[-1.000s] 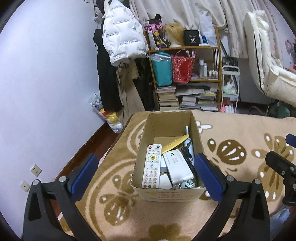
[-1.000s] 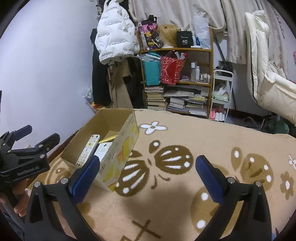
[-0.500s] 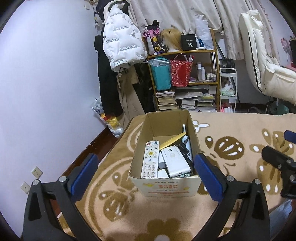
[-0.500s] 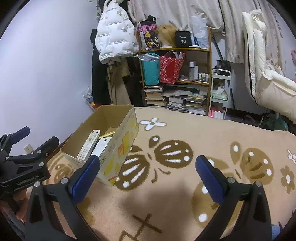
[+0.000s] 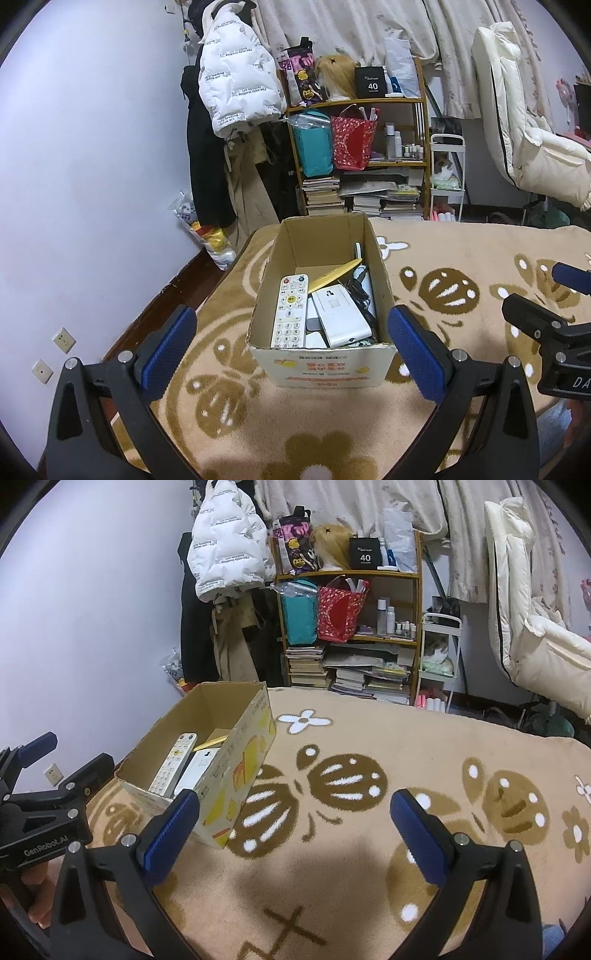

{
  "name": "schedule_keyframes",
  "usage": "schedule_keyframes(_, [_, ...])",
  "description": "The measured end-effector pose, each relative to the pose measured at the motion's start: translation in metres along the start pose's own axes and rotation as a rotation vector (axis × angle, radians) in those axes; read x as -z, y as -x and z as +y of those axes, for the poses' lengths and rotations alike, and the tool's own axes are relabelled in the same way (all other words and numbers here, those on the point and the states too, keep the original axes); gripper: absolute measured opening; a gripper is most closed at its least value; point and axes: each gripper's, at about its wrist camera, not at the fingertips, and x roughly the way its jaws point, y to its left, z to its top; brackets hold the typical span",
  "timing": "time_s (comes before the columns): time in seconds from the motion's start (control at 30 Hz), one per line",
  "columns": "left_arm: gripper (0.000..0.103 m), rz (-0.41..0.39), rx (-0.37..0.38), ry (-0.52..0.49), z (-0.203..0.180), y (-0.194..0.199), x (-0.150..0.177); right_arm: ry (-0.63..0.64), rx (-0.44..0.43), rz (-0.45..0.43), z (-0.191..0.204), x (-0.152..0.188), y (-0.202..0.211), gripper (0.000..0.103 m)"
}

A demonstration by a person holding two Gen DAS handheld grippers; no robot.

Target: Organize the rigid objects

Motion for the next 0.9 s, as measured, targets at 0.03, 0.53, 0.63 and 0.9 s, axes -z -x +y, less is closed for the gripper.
schedule_keyframes(0.03, [0.102, 0.002, 0.0, 0.003, 0.0004, -0.0003, 0.0001, -0.003, 0.0, -0.001, -0.0013, -0.0005, 0.0002, 0.103])
schedule_keyframes(0.53, [0.102, -0.01, 0.013, 0.007, 0.0051, 0.0002, 0.0006, -0.009, 0.015, -0.008, -0.0062, -0.0026, 0.0018, 0.103])
schedule_keyframes(0.63, [0.102, -0.014, 0.015, 0.013, 0.0064, 0.0015, 0.0006, -0.005, 0.031, -0.02, -0.0051, -0.0035, 0.0015, 0.103])
schedule_keyframes(0.9, [0.102, -0.031, 0.035, 0.019, 0.0089, 0.0055, 0.0008, -0.029, 0.052, -0.043, -0.0105, -0.0046, 0.004, 0.103])
